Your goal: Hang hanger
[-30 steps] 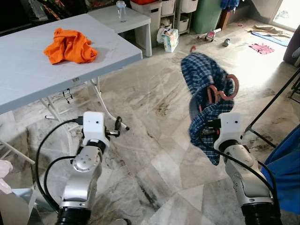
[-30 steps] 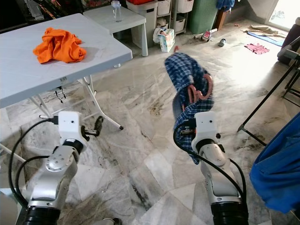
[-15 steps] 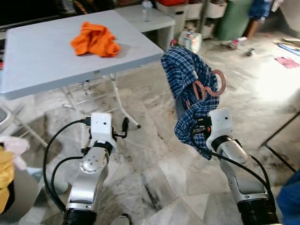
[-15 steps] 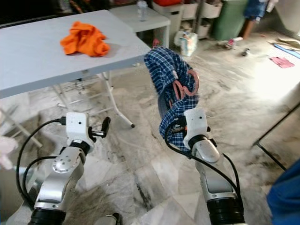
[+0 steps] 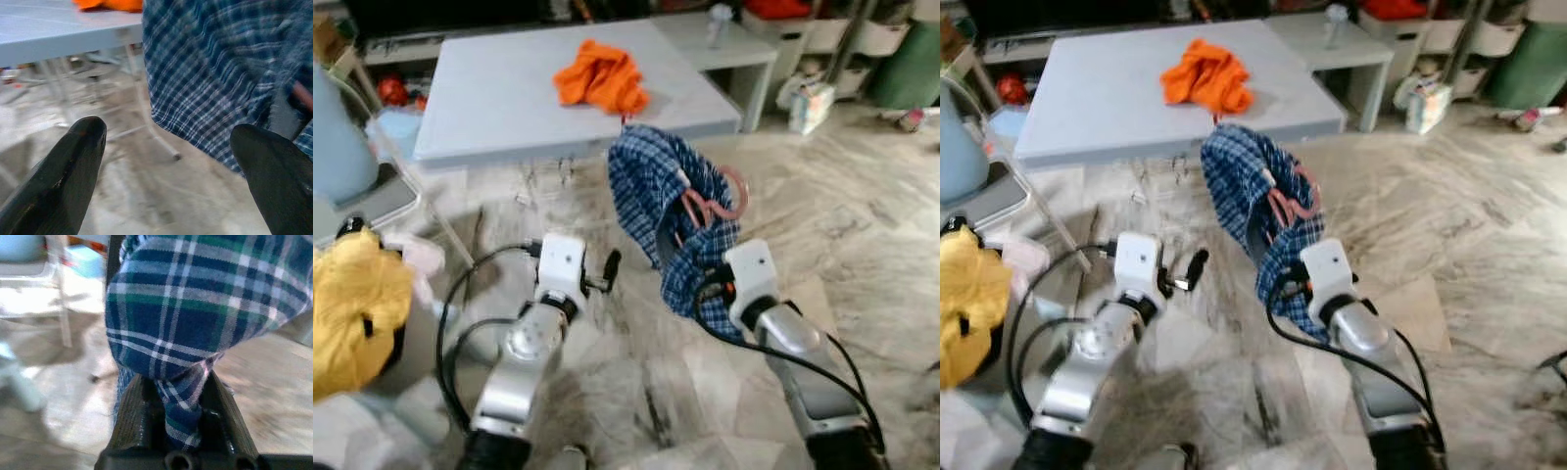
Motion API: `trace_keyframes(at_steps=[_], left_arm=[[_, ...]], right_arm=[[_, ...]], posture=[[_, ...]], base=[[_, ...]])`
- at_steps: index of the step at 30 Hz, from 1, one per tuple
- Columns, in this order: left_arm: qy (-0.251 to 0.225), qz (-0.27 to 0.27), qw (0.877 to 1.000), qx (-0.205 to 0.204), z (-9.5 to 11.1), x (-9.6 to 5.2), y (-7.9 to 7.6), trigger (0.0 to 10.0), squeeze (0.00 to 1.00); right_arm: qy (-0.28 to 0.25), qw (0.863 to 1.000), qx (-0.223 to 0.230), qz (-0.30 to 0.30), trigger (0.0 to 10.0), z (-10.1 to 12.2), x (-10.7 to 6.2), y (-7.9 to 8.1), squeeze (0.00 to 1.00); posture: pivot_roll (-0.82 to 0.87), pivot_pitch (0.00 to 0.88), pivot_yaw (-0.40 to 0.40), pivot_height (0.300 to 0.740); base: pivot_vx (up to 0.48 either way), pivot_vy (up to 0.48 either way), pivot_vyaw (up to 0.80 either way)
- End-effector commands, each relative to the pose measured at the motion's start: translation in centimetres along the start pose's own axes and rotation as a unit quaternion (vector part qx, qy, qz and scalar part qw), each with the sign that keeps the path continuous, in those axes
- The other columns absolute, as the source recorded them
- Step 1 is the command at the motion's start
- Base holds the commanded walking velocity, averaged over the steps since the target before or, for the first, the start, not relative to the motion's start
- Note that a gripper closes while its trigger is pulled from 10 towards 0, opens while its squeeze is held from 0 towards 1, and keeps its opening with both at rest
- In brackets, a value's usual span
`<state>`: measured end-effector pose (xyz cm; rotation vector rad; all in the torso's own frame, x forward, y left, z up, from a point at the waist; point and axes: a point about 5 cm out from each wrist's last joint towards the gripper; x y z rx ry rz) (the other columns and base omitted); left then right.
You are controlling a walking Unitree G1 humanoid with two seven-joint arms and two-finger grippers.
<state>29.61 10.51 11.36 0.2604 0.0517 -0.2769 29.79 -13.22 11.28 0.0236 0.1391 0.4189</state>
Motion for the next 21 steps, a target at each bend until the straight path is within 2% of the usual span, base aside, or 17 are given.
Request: trace_keyframes(at_steps=[1,14,17,21], left_arm=[[-0.005,-0.01,1.0,0.001,0.1,0.0,-0.5,10.0,0.0],[-0.022,-0.036,0.999,-0.017,0.5,0.2,-0.9,10.0,0.0],[-0.028,-0.031,0.999,-0.014,0.6,0.1,-0.6,10.0,0.0],[-0.028,-0.017,0.999,-0.014,0.5,-0.2,0.0,10.0,0.0]], right_arm=[[-0.015,1.0,-0.012,0.008,10.0,0.9,-0.3,-0.1,0.0],[-0.038,0.999,-0.007,-0.014,10.0,1.3,-0.8,-0.2,0.0],[-0.063,0.994,-0.012,-0.092,10.0,1.7,-1.2,-1.5,0.0],[-0.074,0.989,-0.013,-0.126,10.0,1.9,-1.9,-2.3,0.0]], posture=[[0.06,0.063,-0.008,0.74],[0.05,0.068,-0.006,0.74],[0.06,0.067,-0.006,0.74],[0.06,0.068,-0.002,0.74]], base=[[0.0,0.0,0.0],[0.0,0.0,0.0],[0.165,0.0,0.0],[0.255,0.0,0.0]])
Point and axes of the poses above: a point about 5 cm out from each wrist's last joint towards the gripper, its own x axis pointing out of the wrist towards the gripper, its own z axis along the axis of the wrist's last joint, y = z × x, and after that the axes turned 12 degrees about x, right-handed
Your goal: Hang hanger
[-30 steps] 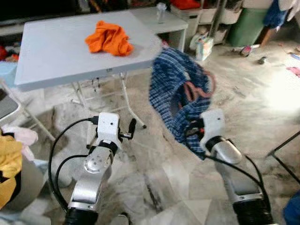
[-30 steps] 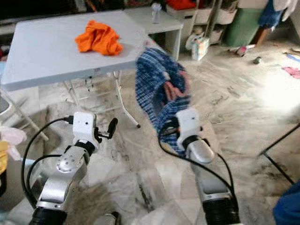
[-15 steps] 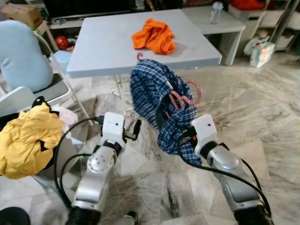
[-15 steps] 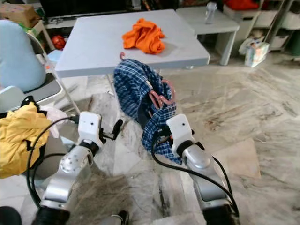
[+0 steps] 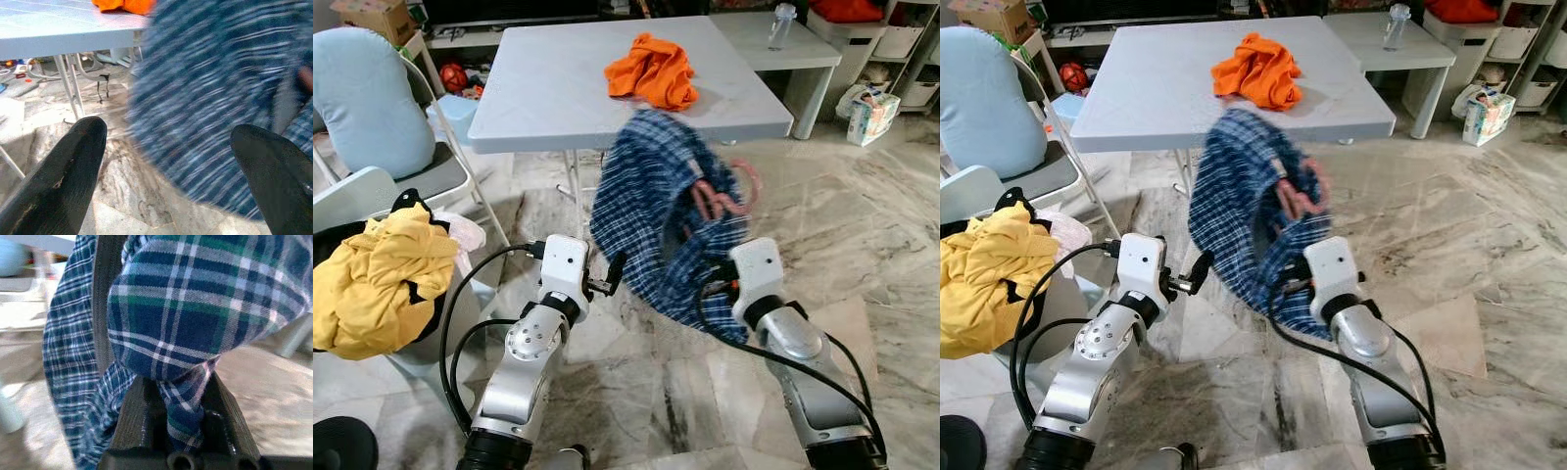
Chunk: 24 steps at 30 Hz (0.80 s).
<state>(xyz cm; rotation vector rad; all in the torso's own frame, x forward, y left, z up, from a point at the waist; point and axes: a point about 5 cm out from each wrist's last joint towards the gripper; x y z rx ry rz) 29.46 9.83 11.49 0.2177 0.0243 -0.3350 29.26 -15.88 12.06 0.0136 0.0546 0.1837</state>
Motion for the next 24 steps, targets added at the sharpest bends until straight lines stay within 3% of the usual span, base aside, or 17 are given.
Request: trace_keyframes(at_steps=[1,3,12,24], left_arm=[[-0.006,0.018,1.0,0.003,0.1,-0.5,0.9,10.0,0.0],[0.004,0.03,1.0,-0.005,-0.5,-1.1,1.6,10.0,0.0],[0.012,0.034,0.999,-0.008,-1.0,-1.6,1.9,10.0,0.0],[0.022,0.021,0.999,-0.015,-1.3,-2.3,1.3,10.0,0.0]], right_arm=[[-0.034,0.999,-0.006,-0.023,10.0,1.2,-0.4,-0.7,0.0],[-0.032,0.998,-0.003,-0.047,10.0,1.0,-0.8,-1.5,0.0],[-0.034,0.997,-0.001,-0.063,10.0,1.1,-0.8,-2.1,0.0],[-0.042,0.998,0.013,-0.053,10.0,1.3,-1.3,-0.6,0.0]], posture=[[0.06,0.068,-0.001,0.74],[0.05,0.068,0.002,0.74],[0.06,0.067,0.004,0.74],[0.08,0.047,0.022,0.74]], base=[[0.281,0.0,0.0],[0.369,0.0,0.0],[0.4,0.0,0.0],[0.438,0.0,0.0]])
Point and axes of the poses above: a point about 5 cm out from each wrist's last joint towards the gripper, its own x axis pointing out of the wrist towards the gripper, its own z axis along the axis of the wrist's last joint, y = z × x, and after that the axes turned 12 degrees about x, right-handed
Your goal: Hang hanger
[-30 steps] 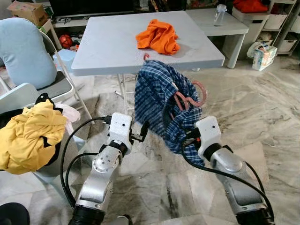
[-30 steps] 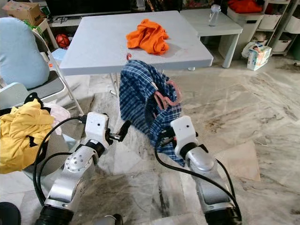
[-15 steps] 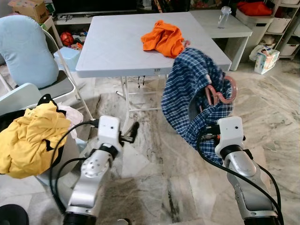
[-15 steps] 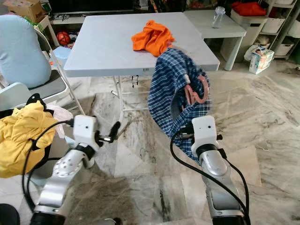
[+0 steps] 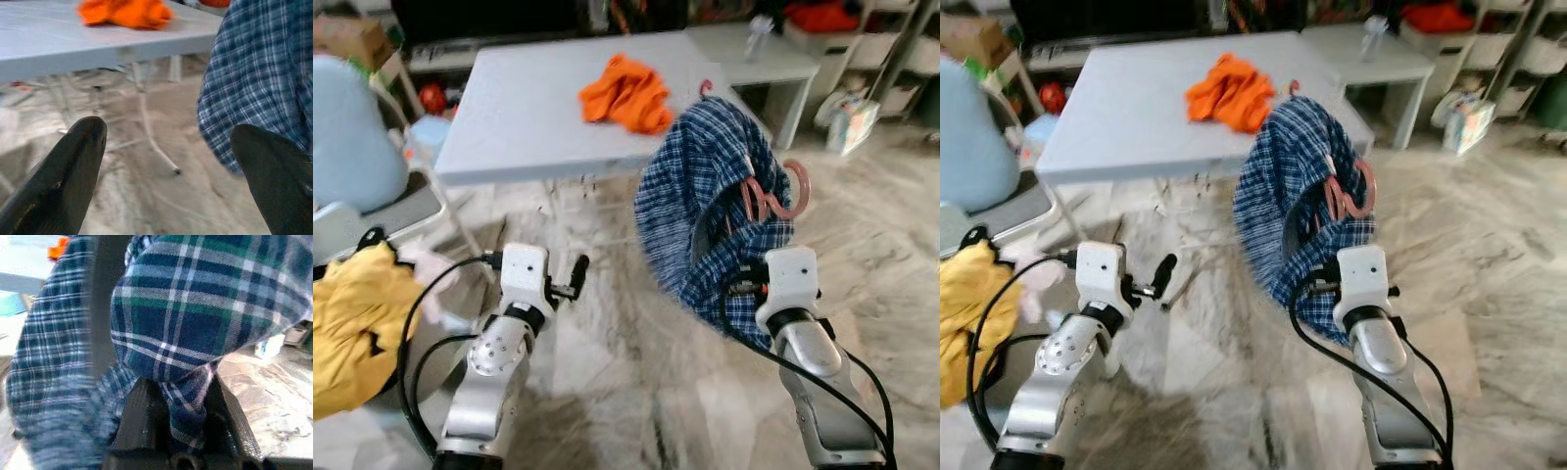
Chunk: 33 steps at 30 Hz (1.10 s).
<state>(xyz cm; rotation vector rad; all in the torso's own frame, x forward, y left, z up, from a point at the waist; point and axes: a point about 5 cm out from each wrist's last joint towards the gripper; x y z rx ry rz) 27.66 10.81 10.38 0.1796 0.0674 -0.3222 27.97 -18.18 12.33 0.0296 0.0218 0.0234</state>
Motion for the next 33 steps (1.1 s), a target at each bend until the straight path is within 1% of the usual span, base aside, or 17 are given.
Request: trace_keyframes(at_steps=[1,3,5,6,7,9,11,13,14,16,18,20,24,29,33], left_arm=[[0.004,0.016,1.0,0.008,0.1,-0.2,1.2,10.0,0.0],[0.004,0.015,1.0,0.008,0.1,-0.2,1.2,10.0,0.0],[0.01,0.018,1.0,0.019,0.2,0.3,1.1,10.0,0.0],[0.011,0.016,1.0,0.024,0.3,0.3,1.1,10.0,0.0],[0.002,0.006,0.999,0.034,0.6,0.6,1.1,10.0,0.0],[-0.001,0.003,0.999,0.036,0.6,0.6,1.1,10.0,0.0],[-0.003,-0.005,0.999,0.04,0.8,0.8,1.1,10.0,0.0],[0.003,-0.025,0.999,0.047,0.8,1.5,0.9,10.0,0.0],[0.007,-0.036,0.998,0.056,0.7,1.9,0.7,10.0,0.0],[-0.005,-0.047,0.997,0.053,1.0,2.2,0.3,10.0,0.0],[-0.008,-0.066,0.997,0.05,1.1,2.5,-0.2,10.0,0.0],[-0.012,-0.097,0.994,0.055,1.3,3.0,-1.1,10.0,0.0],[-0.02,-0.123,0.99,0.058,1.7,3.4,-2.2,10.0,0.0],[-0.028,-0.131,0.99,0.053,1.9,3.6,-2.7,10.0,0.0],[-0.035,-0.129,0.99,0.038,2.2,3.6,-2.7,10.0,0.0]], right_arm=[[-0.019,0.999,0.008,0.036,10.0,0.9,0.2,1.7,0.0],[-0.016,0.999,0.009,0.041,10.0,0.8,0.1,1.8,0.0],[0.009,0.994,0.011,0.108,10.0,0.4,-0.4,3.1,0.0],[0.015,0.993,0.008,0.121,10.0,0.3,-0.5,3.3,0.0],[0.024,0.988,0.006,0.155,10.0,0.1,-0.9,3.7,0.0],[0.026,0.986,0.006,0.162,10.0,0.1,-1.0,3.8,0.0],[0.037,0.982,0.0,0.184,10.0,0.0,-1.3,4.0,0.0],[0.055,0.974,-0.014,0.218,10.0,-0.4,-1.9,4.1,0.0],[0.063,0.969,-0.018,0.237,10.0,-0.4,-2.2,4.1,0.0],[0.071,0.967,-0.013,0.244,10.0,-0.4,-2.3,4.1,0.0],[0.071,0.965,-0.021,0.25,10.0,-0.3,-2.3,4.1,0.0],[0.068,0.967,-0.03,0.245,10.0,-0.1,-2.2,3.9,0.0],[0.062,0.968,-0.031,0.241,10.0,0.2,-2.1,4.0,0.0],[0.057,0.969,-0.037,0.238,10.0,0.3,-1.9,4.3,0.0],[0.054,0.971,-0.034,0.232,10.0,0.4,-1.8,4.3,0.0]], posture=[[0.08,0.046,0.022,0.74],[0.08,0.046,0.022,0.74],[0.08,0.054,0.019,0.74],[0.08,0.054,0.019,0.74],[0.08,0.06,0.019,0.74],[0.08,0.06,0.019,0.74],[0.08,0.062,0.018,0.74],[0.08,0.065,0.017,0.74],[0.07,0.065,0.018,0.74],[0.06,0.065,0.02,0.74],[0.06,0.065,0.021,0.74],[0.05,0.065,0.023,0.74],[0.04,0.065,0.024,0.74],[0.04,0.065,0.023,0.74],[0.04,0.064,0.022,0.74]], base=[[0.398,0.0,0.0],[0.398,0.0,0.0],[0.0,0.0,0.0],[0.0,0.0,0.0],[0.0,0.0,0.0],[0.0,0.0,0.0],[0.0,0.0,0.0],[0.0,0.0,0.0],[0.0,0.0,0.0],[0.0,0.0,0.0],[0.0,0.0,0.0],[0.0,0.0,0.0],[0.0,0.0,0.0],[0.0,0.0,0.0],[0.0,0.0,0.0]])
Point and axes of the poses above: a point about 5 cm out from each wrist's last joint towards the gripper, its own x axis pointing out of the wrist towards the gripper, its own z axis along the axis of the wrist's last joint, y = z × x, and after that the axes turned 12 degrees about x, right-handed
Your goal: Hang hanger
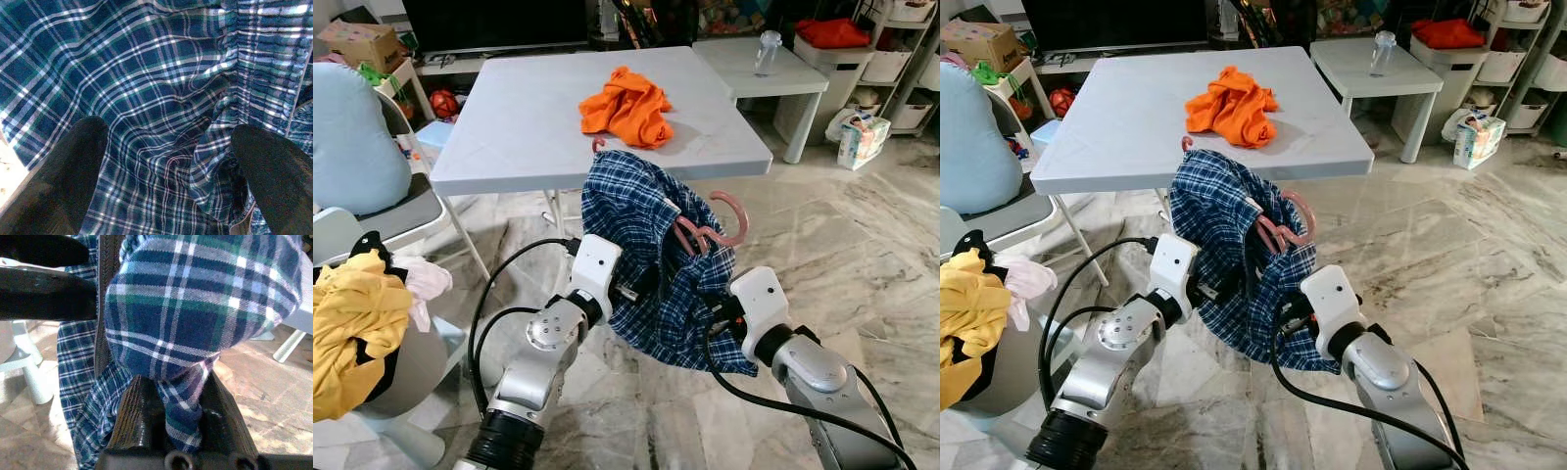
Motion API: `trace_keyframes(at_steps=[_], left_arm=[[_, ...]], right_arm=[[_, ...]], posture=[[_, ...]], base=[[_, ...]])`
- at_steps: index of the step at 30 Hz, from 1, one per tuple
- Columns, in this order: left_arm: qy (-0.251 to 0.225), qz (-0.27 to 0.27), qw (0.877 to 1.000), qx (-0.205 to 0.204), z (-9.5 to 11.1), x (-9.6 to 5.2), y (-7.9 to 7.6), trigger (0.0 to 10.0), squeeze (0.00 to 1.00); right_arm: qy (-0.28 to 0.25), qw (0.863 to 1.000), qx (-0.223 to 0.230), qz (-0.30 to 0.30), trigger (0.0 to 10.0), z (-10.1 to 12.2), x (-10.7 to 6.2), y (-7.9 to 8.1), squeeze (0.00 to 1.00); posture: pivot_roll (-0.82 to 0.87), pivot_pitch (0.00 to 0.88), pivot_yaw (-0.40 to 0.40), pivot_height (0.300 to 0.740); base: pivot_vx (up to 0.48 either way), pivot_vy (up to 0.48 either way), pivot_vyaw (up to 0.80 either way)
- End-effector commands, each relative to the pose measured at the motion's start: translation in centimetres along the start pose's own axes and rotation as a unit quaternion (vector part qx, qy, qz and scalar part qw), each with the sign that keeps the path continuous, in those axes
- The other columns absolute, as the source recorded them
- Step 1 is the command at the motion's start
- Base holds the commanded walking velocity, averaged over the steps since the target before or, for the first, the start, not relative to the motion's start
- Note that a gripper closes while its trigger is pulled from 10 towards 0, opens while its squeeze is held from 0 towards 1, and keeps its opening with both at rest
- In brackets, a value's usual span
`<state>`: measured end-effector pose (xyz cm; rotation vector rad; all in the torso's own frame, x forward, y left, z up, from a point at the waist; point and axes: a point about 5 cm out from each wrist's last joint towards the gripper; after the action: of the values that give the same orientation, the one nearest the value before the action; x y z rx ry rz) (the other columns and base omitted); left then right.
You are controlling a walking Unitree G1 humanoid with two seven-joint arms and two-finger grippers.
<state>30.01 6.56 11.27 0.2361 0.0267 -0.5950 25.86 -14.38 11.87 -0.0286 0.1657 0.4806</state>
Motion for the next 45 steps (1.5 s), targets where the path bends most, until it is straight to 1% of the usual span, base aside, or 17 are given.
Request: trace_keyframes(at_steps=[1,4,7,10,13,14,18,21,26,30,33,34,35,39,42,43,45], left_arm=[[-0.01,0.013,1.0,-0.001,0.4,0.1,0.5,10.0,0.0],[0.005,0.026,1.0,0.014,0.0,0.2,0.8,10.0,0.0],[0.009,0.017,1.0,0.007,-0.4,0.4,0.9,10.0,0.0],[0.01,0.01,1.0,0.013,-0.4,0.9,0.8,10.0,0.0],[0.001,0.009,1.0,0.017,0.0,1.5,0.9,10.0,0.0],[-0.01,0.006,1.0,0.018,0.6,2.0,0.8,10.0,0.0],[-0.027,0.0,0.999,0.018,1.5,2.9,0.5,10.0,0.0],[-0.036,-0.031,0.999,0.006,1.8,3.2,-0.3,10.0,0.0],[-0.033,-0.057,0.998,0.007,1.6,3.2,-1.2,10.0,0.0],[-0.036,-0.075,0.997,-0.002,1.7,2.9,-1.6,10.0,0.0],[-0.038,-0.073,0.997,0.002,1.8,2.9,-1.5,10.0,0.0],[-0.041,-0.069,0.997,0.001,1.9,2.9,-1.4,10.0,0.18],[-0.047,-0.064,0.997,-0.005,2.1,2.9,-1.2,10.0,1.0],[-0.047,-0.06,0.997,-0.003,2.2,2.9,-1.1,10.0,1.0],[-0.038,-0.048,0.998,0.013,2.1,2.9,-0.9,10.0,1.0],[-0.037,-0.045,0.998,0.016,2.1,3.0,-0.8,10.0,0.27],[-0.037,-0.044,0.998,0.018,2.1,3.0,-0.8,10.0,0.27]], right_arm=[[-0.024,1.0,-0.006,0.0,10.0,1.2,0.3,0.1,0.0],[-0.029,1.0,0.0,-0.011,10.0,1.5,0.4,-0.2,0.0],[-0.027,0.999,0.025,-0.001,10.0,1.8,0.5,-0.1,0.0],[-0.028,0.999,0.019,0.016,10.0,2.2,0.5,0.3,0.0],[-0.028,0.999,0.018,0.029,10.0,2.4,0.6,0.7,0.0],[-0.023,0.999,0.022,0.04,10.0,2.3,0.7,1.0,0.0],[-0.01,0.998,0.022,0.063,10.0,2.1,0.5,1.6,0.0],[-0.003,0.998,0.007,0.056,10.0,1.9,0.7,1.5,0.0],[-0.009,1.0,0.001,0.016,10.0,2.3,1.9,0.7,0.0],[-0.025,1.0,0.003,0.002,10.0,3.1,3.5,0.9,0.0],[-0.033,0.999,0.004,-0.006,10.0,3.6,4.3,1.0,0.0],[-0.036,0.999,0.003,-0.005,10.0,3.8,4.6,1.1,0.0],[-0.039,0.999,0.002,-0.006,10.0,3.9,4.9,1.1,0.0],[-0.04,0.999,-0.005,-0.02,10.0,3.9,5.4,0.9,0.0],[-0.047,0.998,-0.003,-0.041,10.0,4.1,6.1,0.5,0.0],[-0.048,0.998,-0.002,-0.047,10.0,4.2,6.2,0.3,0.0],[-0.048,0.998,-0.003,-0.051,10.0,4.2,6.3,0.2,0.0]], posture=[[0.04,0.064,0.021,0.74],[0.04,0.064,0.019,0.74],[0.04,0.065,0.018,0.74],[0.03,0.067,0.018,0.74],[0.02,0.065,0.019,0.74],[0.02,0.065,0.019,0.74],[0.02,0.063,0.021,0.74],[0.01,0.062,0.025,0.74],[0.02,0.06,0.029,0.74],[0.03,0.059,0.024,0.74],[0.04,0.058,0.021,0.74],[0.04,0.055,0.018,0.74],[0.05,0.054,0.017,0.74],[0.04,0.052,0.017,0.74],[0.05,0.048,0.016,0.74],[0.05,0.048,0.016,0.74],[0.05,0.048,0.016,0.74]], base=[[0.0,0.0,0.0],[0.0,0.0,0.0],[0.0,0.0,0.0],[0.0,0.0,0.0],[0.0,0.0,0.0],[0.0,0.0,0.0],[0.0,0.0,0.0],[0.0,0.0,0.0],[0.0,0.0,0.0],[0.0,0.0,0.0],[0.0,0.0,0.0],[0.0,0.0,0.0],[0.0,0.0,0.0],[0.0,0.0,0.0],[0.0,0.0,0.0],[0.0,0.0,0.0],[0.0,0.0,0.0]])
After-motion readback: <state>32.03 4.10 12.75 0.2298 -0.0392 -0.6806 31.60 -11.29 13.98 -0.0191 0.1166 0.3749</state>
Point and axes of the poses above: a point about 5 cm out from each wrist's last joint towards the gripper, its own x axis pointing out of the wrist towards the gripper, its own z axis along the axis of the wrist's last joint, y = z × x, and after that the axes turned 12 degrees about x, right-handed
